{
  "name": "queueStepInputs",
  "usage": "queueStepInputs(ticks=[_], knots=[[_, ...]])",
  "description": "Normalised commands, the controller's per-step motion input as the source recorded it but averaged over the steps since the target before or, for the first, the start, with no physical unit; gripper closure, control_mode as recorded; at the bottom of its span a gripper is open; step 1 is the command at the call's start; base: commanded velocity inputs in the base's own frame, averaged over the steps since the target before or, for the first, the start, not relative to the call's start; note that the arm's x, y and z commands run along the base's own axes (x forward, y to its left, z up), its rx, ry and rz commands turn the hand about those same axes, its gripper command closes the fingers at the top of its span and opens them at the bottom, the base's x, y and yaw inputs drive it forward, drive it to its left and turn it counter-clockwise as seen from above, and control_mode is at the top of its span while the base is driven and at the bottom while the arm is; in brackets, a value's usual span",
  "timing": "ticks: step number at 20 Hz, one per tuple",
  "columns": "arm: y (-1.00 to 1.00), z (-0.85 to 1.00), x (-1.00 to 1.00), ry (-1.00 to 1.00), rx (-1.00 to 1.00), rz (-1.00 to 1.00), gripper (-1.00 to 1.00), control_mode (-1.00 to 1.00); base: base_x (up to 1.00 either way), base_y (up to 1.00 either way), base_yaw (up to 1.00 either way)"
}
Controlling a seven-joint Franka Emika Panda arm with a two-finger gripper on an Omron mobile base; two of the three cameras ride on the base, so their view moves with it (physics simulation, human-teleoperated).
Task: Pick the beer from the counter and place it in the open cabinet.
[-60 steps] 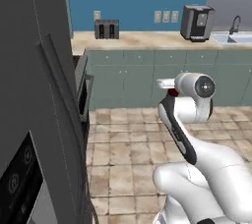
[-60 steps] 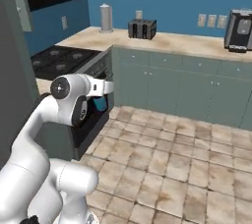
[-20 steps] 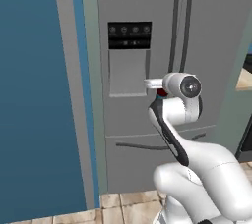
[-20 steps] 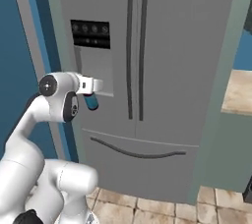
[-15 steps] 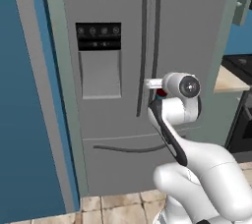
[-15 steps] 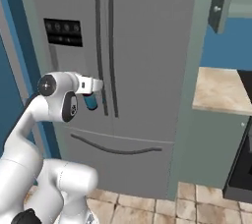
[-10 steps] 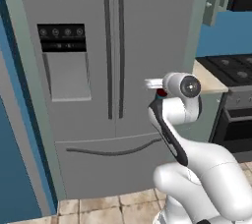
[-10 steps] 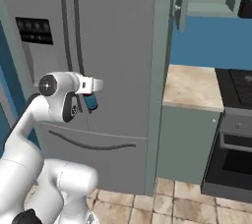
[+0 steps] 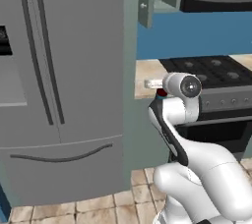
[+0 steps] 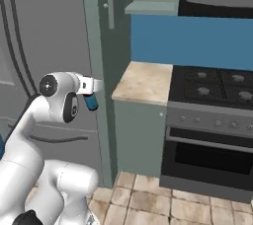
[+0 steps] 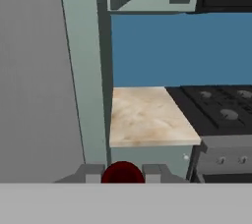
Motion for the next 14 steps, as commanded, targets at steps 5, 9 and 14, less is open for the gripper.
queueStepInputs(ticks=[5, 9, 14], knots=[[0.00, 0.00, 0.00, 0.00, 0.00, 0.00, 1.00, 1.00, 0.07, -1.00, 0.00], [0.00, 0.00, 0.00, 0.00, 0.00, 0.00, 1.00, 1.00, 0.47, -0.90, 0.00], [0.00, 0.00, 0.00, 0.00, 0.00, 0.00, 1.00, 1.00, 0.93, -0.62, 0.00]])
